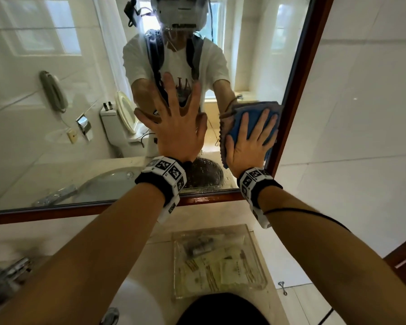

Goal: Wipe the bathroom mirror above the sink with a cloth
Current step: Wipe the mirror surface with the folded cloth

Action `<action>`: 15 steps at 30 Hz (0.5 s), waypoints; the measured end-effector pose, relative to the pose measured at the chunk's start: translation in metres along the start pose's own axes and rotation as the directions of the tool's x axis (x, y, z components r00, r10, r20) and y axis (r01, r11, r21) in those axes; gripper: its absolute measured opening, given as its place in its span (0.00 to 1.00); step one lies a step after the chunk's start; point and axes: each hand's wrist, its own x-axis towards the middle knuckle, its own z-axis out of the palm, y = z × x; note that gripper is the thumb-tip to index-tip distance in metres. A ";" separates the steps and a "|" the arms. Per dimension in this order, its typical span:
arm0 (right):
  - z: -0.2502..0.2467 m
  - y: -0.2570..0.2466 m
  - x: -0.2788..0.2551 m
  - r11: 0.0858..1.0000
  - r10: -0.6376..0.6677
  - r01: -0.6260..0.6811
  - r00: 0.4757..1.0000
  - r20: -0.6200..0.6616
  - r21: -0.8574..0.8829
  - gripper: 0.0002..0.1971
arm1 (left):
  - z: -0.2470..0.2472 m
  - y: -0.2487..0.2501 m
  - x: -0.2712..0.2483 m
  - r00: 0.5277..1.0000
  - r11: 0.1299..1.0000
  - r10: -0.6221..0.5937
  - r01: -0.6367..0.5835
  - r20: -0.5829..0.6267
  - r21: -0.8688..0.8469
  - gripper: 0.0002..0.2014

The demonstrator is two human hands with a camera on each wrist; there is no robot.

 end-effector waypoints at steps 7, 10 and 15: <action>0.022 0.018 -0.072 0.999 0.045 -0.048 0.987 0.151 0.019 0.34 | 0.003 -0.001 0.000 1.000 1.000 0.003 -0.003 -0.021 0.030 0.31; 0.024 0.017 -0.074 0.997 0.070 -0.074 0.983 0.167 0.018 0.34 | 0.006 -0.001 -0.001 0.999 1.000 0.002 -0.002 -0.032 0.028 0.31; 0.022 0.012 -0.068 0.996 0.086 -0.089 0.984 0.155 0.012 0.35 | 0.007 0.000 -0.001 0.999 1.000 -0.007 0.007 -0.031 0.018 0.31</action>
